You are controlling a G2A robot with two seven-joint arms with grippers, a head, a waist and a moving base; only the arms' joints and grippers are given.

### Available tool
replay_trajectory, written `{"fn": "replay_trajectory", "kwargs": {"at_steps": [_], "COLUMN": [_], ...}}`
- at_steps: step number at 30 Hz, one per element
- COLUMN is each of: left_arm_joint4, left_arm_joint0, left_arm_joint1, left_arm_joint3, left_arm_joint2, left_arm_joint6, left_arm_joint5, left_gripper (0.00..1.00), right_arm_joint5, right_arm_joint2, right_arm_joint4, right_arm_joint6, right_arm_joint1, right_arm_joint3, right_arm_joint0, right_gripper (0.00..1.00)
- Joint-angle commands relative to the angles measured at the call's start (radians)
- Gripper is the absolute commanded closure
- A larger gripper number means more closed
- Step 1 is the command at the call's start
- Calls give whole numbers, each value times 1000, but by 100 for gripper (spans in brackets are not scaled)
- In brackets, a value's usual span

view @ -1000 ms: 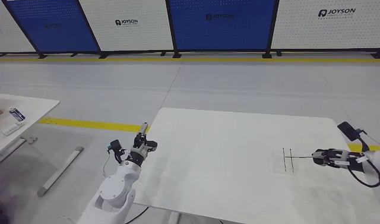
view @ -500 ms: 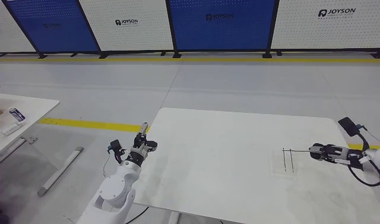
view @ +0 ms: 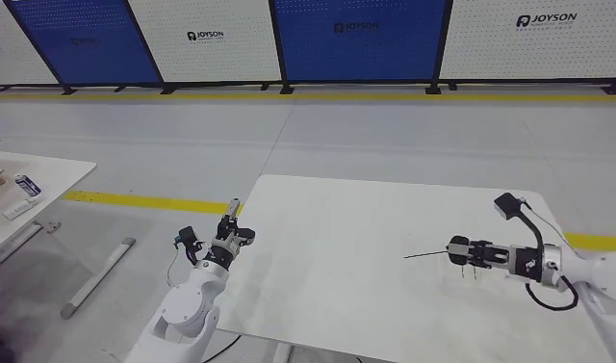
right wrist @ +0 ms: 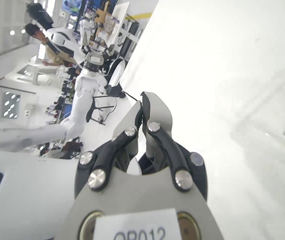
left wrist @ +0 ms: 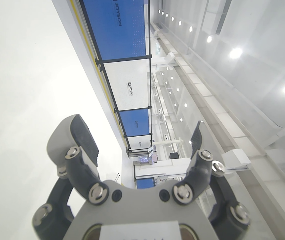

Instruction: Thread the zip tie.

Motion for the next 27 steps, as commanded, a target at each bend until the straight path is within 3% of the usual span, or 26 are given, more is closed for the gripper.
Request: {"fn": "replay_trajectory", "kwargs": {"at_steps": [1, 13, 19, 23, 27], "left_arm_joint4": [0, 0, 0, 0, 0], "left_arm_joint0": [0, 0, 0, 0, 0], "left_arm_joint1": [0, 0, 0, 0, 0], "left_arm_joint3": [0, 0, 0, 0, 0], "left_arm_joint2": [0, 0, 0, 0, 0], "left_arm_joint6": [0, 0, 0, 0, 0], "left_arm_joint5": [0, 0, 0, 0, 0], "left_gripper": [0, 0, 0, 0, 0], "right_arm_joint5": [2, 2, -122, -122, -122], "right_arm_joint2": [4, 4, -2, 12, 26], "right_arm_joint4": [-10, -10, 29, 8, -13], "right_arm_joint6": [-1, -1, -47, -36, -38], "right_arm_joint1": [1, 1, -8, -11, -13], "right_arm_joint3": [-1, -1, -35, -108, -116], "right_arm_joint0": [-1, -1, -37, -43, -59], "right_gripper": [100, 100, 100, 100, 100]}}
